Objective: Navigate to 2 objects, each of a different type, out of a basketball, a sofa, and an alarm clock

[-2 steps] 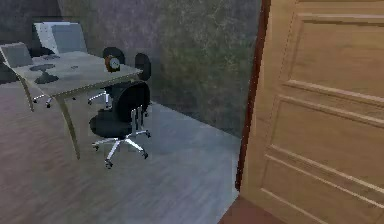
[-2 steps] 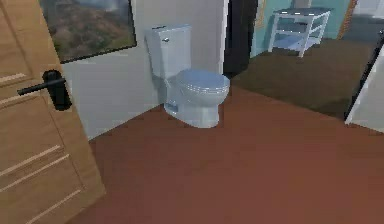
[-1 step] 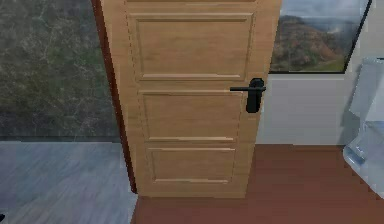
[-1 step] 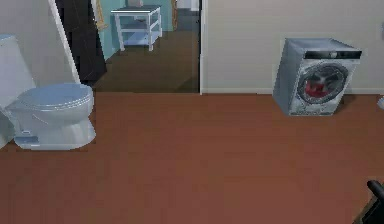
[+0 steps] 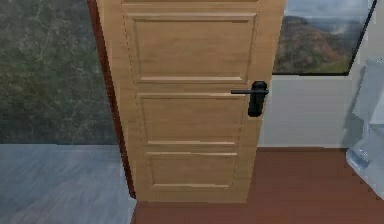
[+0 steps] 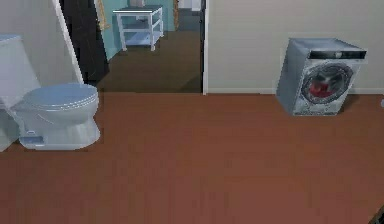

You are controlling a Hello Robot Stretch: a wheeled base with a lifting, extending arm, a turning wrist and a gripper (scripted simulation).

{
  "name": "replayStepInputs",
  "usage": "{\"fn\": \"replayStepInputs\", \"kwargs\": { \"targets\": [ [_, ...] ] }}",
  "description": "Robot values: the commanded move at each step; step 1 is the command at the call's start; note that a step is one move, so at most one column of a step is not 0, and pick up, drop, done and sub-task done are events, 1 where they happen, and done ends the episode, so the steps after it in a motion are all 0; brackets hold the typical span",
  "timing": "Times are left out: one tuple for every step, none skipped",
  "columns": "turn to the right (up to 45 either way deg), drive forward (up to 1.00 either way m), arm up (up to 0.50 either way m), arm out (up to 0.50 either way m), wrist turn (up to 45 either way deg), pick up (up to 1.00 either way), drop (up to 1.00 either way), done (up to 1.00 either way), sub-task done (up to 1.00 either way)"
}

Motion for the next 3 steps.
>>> {"fn": "replayStepInputs", "kwargs": {
  "targets": [
    [-45.0, 0.00, 0.00, 0.00, 0.0, 0.00, 0.00, 0.00, 0.00],
    [-15.0, 0.00, 0.00, 0.00, 0.0, 0.00, 0.00, 0.00, 0.00],
    [0.0, 1.00, 0.00, 0.00, 0.0, 0.00, 0.00, 0.00, 0.00]
  ]
}}
